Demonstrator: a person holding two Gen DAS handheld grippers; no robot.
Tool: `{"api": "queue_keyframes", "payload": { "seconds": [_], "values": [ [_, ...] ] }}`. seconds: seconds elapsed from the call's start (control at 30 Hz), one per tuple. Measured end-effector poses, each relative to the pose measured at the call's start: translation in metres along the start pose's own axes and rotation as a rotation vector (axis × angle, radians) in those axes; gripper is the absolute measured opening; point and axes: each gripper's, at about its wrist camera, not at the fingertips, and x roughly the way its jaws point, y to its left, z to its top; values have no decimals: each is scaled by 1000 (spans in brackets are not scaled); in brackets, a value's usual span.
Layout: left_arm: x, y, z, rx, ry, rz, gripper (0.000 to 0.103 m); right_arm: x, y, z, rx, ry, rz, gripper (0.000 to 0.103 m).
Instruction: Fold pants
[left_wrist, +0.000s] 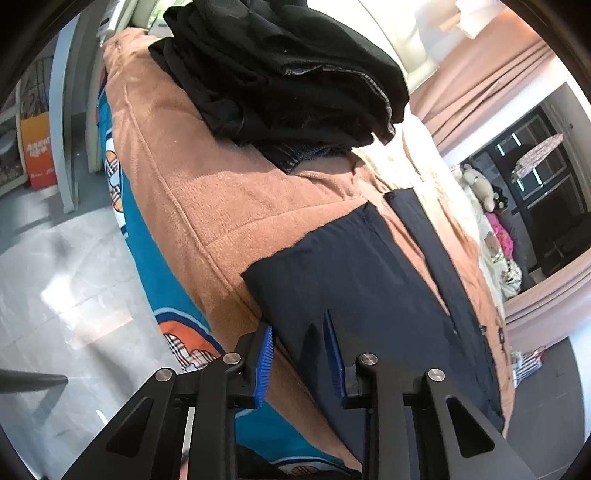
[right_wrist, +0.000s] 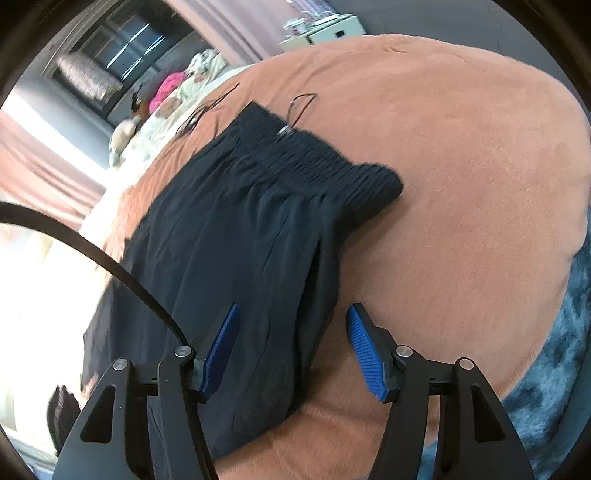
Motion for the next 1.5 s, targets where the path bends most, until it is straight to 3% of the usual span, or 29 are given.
{"api": "queue_keyframes", "payload": {
  "seconds": [0.17,0.3,0.37,0.4,0.43,0.5,0.6,1.0,1.5],
  "values": [
    [-1,-8,1,19,7,-15,25,5,-15,14,53,-24,6,59],
    [9,-13,9,45,14,49,25,13,-15,21,43,-22,19,59],
    [10,-13,13,25,14,46,12,17,-17,25,45,-21,31,59],
    [9,-16,14,29,9,53,6,17,-18,26,49,-20,36,53],
    [7,-20,16,39,-2,58,6,18,-19,27,50,-17,41,35],
    [-2,-30,20,61,-30,55,5,17,-20,31,44,1,49,13],
    [-15,-48,29,91,-68,45,5,5,-17,36,15,-31,65,5],
    [-31,-119,74,180,-154,0,5,-40,6,62,-13,-149,150,2],
    [-11,-215,126,281,-212,-54,5,-31,30,94,-30,-213,184,2]
  ]
}}
